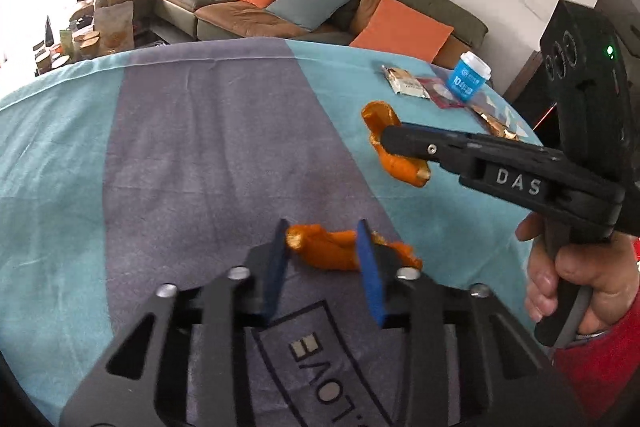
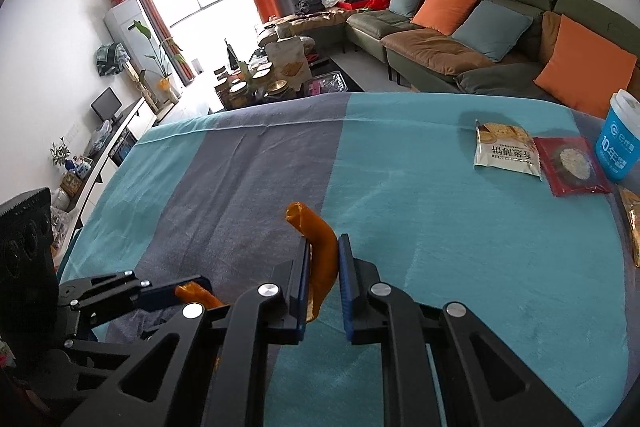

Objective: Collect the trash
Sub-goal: 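Grasp an orange peel piece with the right tool while the left tool grasps another, then carry both orange peel pieces over the teal bin with both tools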

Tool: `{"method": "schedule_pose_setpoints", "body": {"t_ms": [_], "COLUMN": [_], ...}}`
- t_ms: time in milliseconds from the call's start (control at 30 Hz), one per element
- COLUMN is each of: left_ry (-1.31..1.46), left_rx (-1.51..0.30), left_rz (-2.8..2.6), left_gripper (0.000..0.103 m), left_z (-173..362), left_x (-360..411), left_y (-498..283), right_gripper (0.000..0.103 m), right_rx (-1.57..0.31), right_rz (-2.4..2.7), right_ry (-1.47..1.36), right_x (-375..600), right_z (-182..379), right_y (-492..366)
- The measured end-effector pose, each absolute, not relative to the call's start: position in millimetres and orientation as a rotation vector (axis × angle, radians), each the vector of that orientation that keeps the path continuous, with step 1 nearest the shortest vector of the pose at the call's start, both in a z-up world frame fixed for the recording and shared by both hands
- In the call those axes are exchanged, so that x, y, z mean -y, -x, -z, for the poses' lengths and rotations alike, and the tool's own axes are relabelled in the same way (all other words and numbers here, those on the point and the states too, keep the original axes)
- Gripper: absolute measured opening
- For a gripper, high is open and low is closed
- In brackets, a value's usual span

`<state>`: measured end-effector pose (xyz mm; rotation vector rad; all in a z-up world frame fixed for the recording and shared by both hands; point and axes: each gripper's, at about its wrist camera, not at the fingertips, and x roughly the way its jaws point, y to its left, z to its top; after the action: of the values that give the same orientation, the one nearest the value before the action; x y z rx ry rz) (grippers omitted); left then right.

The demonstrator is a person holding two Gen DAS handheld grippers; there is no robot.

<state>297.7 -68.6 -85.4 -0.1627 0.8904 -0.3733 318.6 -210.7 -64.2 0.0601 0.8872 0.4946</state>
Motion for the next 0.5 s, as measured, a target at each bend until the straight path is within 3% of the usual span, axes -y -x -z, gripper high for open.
{"method": "schedule_pose_setpoints", "body": {"t_ms": [200,500], "left_ry": [0.159,0.132], "left_rx": [-0.865,-0.756], "left_rz": [0.381,0.349], "left_gripper": [0.013,0.011], "left_z": [79.3,45.4], "left_x": [68.6,50.2], "left_y": [-288.8,-248.4], "right_gripper": [0.012,0.012], "right_rx": [-0.883,-0.830], "right_rz": [-0.494,-0.502], "right_ry": [-0.064,-0.059], "right_x": [210.3,201.4], "right_z": [63.3,43.9], "right_y": [-315.3,-291.1]}}
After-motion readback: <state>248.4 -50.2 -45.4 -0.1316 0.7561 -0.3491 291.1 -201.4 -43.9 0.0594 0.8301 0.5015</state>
